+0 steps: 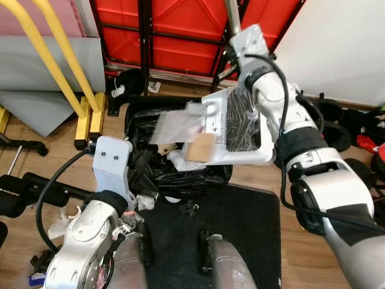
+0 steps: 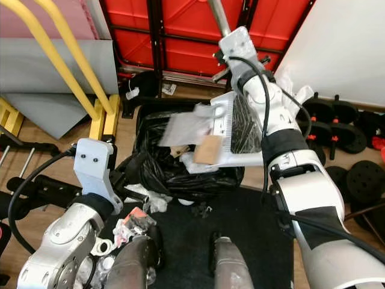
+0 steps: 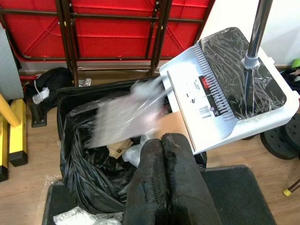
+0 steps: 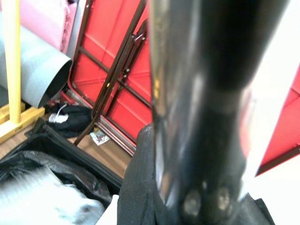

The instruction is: Sweep floor

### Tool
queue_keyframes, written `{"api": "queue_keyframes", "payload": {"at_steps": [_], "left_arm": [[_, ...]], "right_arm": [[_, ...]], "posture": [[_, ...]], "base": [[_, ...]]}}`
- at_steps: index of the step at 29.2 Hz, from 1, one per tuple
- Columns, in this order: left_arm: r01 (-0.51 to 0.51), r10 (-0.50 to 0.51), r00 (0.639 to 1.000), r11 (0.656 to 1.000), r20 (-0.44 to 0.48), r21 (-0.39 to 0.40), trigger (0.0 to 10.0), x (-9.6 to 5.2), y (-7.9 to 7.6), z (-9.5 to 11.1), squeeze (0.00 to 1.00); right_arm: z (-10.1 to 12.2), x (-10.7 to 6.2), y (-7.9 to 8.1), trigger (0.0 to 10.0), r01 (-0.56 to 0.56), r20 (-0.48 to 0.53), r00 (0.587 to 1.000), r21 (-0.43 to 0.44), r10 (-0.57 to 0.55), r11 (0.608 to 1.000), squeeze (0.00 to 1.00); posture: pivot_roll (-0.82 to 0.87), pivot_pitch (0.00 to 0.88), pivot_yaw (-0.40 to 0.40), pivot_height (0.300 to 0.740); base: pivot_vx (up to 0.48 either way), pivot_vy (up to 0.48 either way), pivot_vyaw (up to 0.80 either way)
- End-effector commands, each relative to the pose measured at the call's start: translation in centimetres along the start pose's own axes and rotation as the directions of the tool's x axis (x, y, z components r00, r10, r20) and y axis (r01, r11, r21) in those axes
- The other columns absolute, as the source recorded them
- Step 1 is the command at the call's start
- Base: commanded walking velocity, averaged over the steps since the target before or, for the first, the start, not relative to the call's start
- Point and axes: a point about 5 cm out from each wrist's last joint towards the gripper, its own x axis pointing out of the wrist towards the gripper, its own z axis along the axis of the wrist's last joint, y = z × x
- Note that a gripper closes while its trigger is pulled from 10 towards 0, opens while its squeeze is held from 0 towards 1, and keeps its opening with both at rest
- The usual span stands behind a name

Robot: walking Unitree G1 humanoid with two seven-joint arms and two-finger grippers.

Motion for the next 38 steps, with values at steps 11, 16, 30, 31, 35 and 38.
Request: {"api": "queue_keyframes", "payload": {"at_steps": [11, 16, 30, 31, 35, 38], "left_arm": [[0.014, -0.014, 0.999, 1.0, -0.04, 0.006, 10.0, -0.6, -0.5, -0.3, 0.0], [0.015, -0.015, 0.999, 1.0, -0.045, 0.007, 10.0, -0.7, -0.5, -0.2, 0.0], [0.007, -0.007, 0.999, 1.0, -0.048, 0.009, 10.0, 0.2, -0.3, -0.6, 0.0], [0.007, -0.007, 0.999, 1.0, -0.048, 0.009, 10.0, 0.2, -0.3, -0.6, 0.0], [0.004, -0.003, 0.999, 1.0, -0.046, 0.011, 10.0, 0.7, -0.1, -0.9, 0.0], [-0.037, 0.04, 0.998, 0.998, -0.052, 0.053, 10.0, 1.2, 0.3, -1.4, 0.0]], "right_arm": [[1.1, 0.6, -1.3, 10.0, 0.053, 0.009, 0.999, -0.124, -0.052, 0.991, 0.0], [1.1, 0.7, -1.5, 10.0, 0.059, 0.006, 0.998, -0.163, -0.059, 0.985, 0.0], [2.6, 0.1, -2.7, 10.0, 0.044, 0.173, 0.98, 0.28, -0.095, 0.959, 0.0], [2.6, 0.1, -2.7, 10.0, 0.044, 0.173, 0.98, 0.28, -0.095, 0.959, 0.0], [2.7, -1.9, -2.1, 10.0, -0.036, 0.293, 0.952, 0.401, -0.091, 0.915, 0.0], [0.9, -4.5, -0.4, 10.0, -0.077, 0.295, 0.953, 0.454, -0.068, 0.888, 0.0]], "posture": [[-0.04, 0.417, -0.145, 0.74], [-0.04, 0.418, -0.144, 0.74], [-0.06, 0.361, -0.138, 0.74], [-0.06, 0.361, -0.138, 0.74], [-0.06, 0.318, -0.141, 0.74], [-0.07, 0.279, -0.14, 0.74]], "base": [[0.0, 0.0, 0.0], [0.0, 0.0, 0.0], [0.0, 0.0, 0.0], [0.0, 0.0, 0.0], [0.0, 0.0, 0.0], [0.32, 0.0, 0.0]]}}
